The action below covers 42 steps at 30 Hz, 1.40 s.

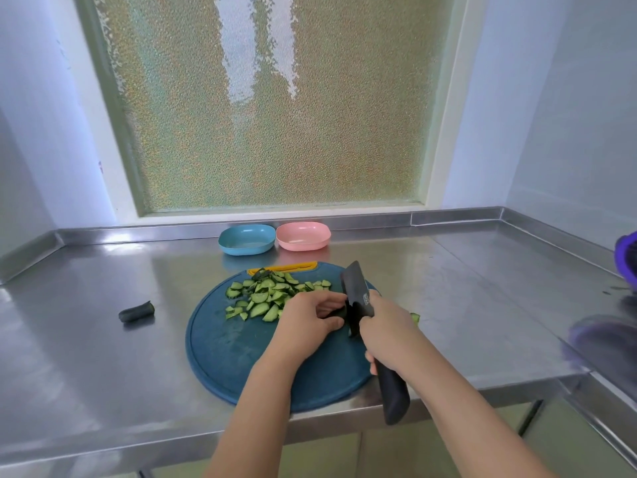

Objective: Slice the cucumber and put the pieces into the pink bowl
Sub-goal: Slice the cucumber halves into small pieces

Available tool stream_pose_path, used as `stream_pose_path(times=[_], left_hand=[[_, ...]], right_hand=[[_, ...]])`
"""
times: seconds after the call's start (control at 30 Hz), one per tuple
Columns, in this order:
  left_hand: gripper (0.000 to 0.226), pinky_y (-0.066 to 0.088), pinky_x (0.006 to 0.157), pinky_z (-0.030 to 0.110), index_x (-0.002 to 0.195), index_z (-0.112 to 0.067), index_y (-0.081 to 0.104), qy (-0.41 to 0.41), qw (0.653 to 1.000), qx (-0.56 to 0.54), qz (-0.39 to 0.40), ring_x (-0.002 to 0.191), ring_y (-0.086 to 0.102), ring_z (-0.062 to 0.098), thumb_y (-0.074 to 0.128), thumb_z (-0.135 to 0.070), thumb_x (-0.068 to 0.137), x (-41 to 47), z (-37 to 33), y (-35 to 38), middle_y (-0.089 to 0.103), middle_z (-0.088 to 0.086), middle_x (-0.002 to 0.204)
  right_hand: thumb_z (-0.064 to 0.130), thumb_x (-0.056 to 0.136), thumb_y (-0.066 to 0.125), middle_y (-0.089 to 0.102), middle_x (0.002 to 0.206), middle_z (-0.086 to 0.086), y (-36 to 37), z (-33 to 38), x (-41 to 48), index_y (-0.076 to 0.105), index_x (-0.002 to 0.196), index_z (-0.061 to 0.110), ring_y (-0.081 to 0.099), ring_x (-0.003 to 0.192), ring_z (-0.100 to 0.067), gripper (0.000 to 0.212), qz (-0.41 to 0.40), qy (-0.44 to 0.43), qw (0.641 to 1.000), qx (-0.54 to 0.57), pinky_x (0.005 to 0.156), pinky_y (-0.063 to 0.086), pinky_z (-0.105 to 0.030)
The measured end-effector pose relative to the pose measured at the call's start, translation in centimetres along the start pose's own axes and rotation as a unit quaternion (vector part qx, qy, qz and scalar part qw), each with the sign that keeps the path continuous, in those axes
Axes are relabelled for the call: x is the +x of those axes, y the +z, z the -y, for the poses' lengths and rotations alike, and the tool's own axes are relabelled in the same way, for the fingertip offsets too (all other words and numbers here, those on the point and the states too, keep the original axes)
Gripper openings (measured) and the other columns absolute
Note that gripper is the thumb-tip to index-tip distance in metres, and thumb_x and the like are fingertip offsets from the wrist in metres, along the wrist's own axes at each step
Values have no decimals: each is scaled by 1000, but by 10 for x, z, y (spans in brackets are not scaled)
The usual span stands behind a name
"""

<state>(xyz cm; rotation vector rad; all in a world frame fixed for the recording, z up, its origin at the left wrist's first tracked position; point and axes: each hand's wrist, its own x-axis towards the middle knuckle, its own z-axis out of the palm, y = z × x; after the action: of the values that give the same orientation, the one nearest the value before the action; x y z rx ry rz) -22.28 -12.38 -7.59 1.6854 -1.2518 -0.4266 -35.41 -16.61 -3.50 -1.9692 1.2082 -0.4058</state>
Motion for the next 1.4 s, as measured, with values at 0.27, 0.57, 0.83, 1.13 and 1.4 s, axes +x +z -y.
stream_pose_path(times=[0.27, 0.57, 0.83, 1.13, 1.4], left_hand=[[43, 40, 79, -2, 116, -15, 64, 0, 1000, -7, 6, 91, 59, -5, 67, 5, 78, -1, -1, -1, 64, -10, 102], [43, 40, 78, -3, 117, -14, 64, -4, 1000, -10, 2, 90, 58, -6, 67, 4, 78, -1, 0, -1, 66, -6, 107], [43, 40, 78, -3, 118, -12, 63, 0, 1000, -11, 2, 94, 60, 0, 67, 5, 79, -1, 1, -1, 65, -6, 107], [43, 46, 94, 16, 118, -13, 65, 11, 1000, -2, 3, 100, 63, 2, 66, 3, 78, 1, 4, 1, 69, -2, 110], [44, 44, 96, 13, 122, -22, 63, 37, 998, 51, 4, 104, 59, -6, 59, -1, 83, -2, 3, 0, 67, -12, 113]], right_hand=[[6, 92, 34, 58, 102, -19, -2, 1, -3, 31, 141, 23, 56, 52, -24, 52, -1, -11, 1000, -6, 59, 60, -45], [7, 93, 35, 59, 104, -16, -2, 3, -6, 25, 146, 22, 56, 56, -22, 56, 3, -17, 1000, -16, 63, 60, -43], [1, 91, 36, 56, 97, -16, -2, 10, -7, 31, 139, 13, 55, 64, -30, 49, 7, -16, 998, -61, 61, 56, -40], [-2, 91, 44, 54, 126, -26, 1, 26, 4, 15, 148, 11, 52, 80, -34, 66, 46, 34, 991, -119, 43, 43, -29], [10, 98, 36, 52, 122, -17, 27, 19, 14, 15, 149, 9, 60, 104, -33, 55, -16, 32, 993, -109, 78, 55, -37]])
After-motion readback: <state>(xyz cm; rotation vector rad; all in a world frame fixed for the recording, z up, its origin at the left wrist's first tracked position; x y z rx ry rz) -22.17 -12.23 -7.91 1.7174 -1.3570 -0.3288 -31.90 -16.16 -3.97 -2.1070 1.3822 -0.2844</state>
